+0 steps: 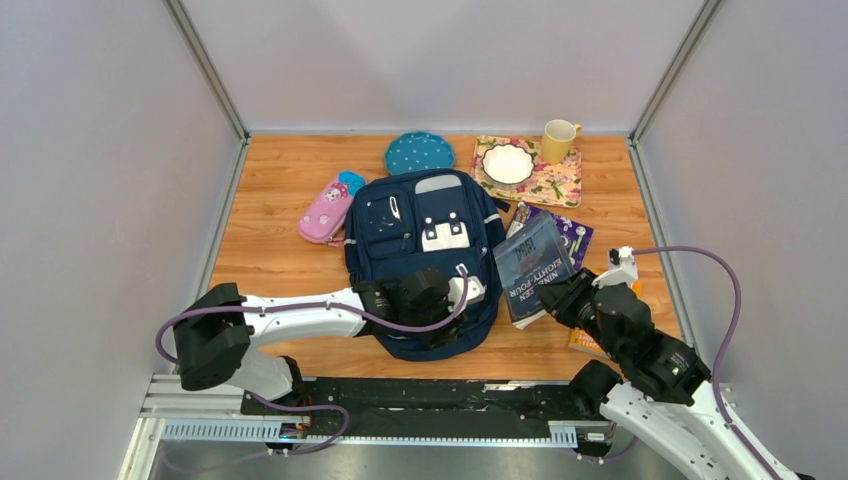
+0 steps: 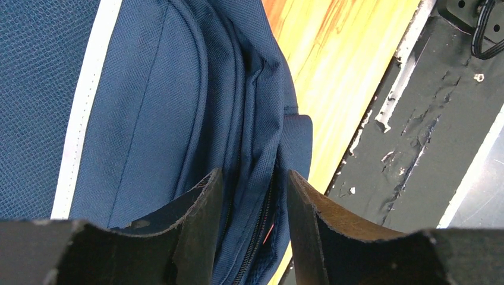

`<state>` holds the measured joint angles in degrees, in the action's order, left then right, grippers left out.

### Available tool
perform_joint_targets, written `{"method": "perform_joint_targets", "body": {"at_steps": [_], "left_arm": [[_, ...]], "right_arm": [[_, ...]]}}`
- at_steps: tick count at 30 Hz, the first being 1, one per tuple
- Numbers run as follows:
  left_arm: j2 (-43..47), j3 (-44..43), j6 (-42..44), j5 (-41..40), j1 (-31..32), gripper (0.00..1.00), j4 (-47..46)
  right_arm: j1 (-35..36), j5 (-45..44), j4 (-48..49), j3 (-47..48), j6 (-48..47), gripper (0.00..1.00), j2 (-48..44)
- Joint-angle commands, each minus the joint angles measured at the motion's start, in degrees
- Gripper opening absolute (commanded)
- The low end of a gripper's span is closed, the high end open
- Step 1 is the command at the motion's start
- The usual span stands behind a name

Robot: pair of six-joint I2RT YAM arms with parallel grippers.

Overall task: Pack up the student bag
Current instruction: Place the book in the student bag.

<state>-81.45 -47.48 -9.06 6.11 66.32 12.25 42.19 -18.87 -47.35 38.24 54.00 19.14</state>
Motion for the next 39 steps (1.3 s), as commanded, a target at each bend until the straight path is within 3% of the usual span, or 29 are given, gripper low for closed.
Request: {"method": "perform_joint_targets", "body": {"at_steps": [1, 5, 9, 13, 19, 26, 32, 39], "left_arm": [[-0.64, -3.93, 1.41, 0.57, 0.3, 0.52, 0.76], [-3.35, -4.9, 1.59, 3.98, 0.38, 0.48, 1.72], [-4.51, -5.51, 1.06, 5.23, 0.3, 0.35, 1.64], [-4.16, -5.34, 0.97, 4.09, 0.38, 0.27, 1.2], [-1.97, -4.55, 0.27, 1.63, 0.38, 0.0, -0.2], [3.13, -6.04, 0.62, -1.8, 0.38, 0.0, -1.18], [6.74, -9.29, 0.8, -6.02, 0.21, 0.0, 1.01], [5.52, -11.58, 1.85, -0.33, -0.58, 0.0, 2.96]], "right_arm": [[0.08, -0.81, 6.22, 0.52, 1.37, 0.0, -0.94], [0.08, -0.73, 6.05, 0.43, 1.55, 0.0, -0.77], [0.08, -0.81, 5.96, 0.35, 1.64, 0.0, -1.03], [-0.01, -0.73, 5.87, 0.43, 1.55, 0.0, -1.03], [0.08, -0.73, 5.78, 0.26, 1.72, 0.0, -0.94], [-0.01, -1.95, 4.2, 1.05, 1.46, 0.0, -1.38], [0.08, -9.15, -6.24, 9.03, -2.66, 0.0, 0.37], [0.08, -9.52, -8.9, 10.81, -4.34, 0.0, -3.57]]}}
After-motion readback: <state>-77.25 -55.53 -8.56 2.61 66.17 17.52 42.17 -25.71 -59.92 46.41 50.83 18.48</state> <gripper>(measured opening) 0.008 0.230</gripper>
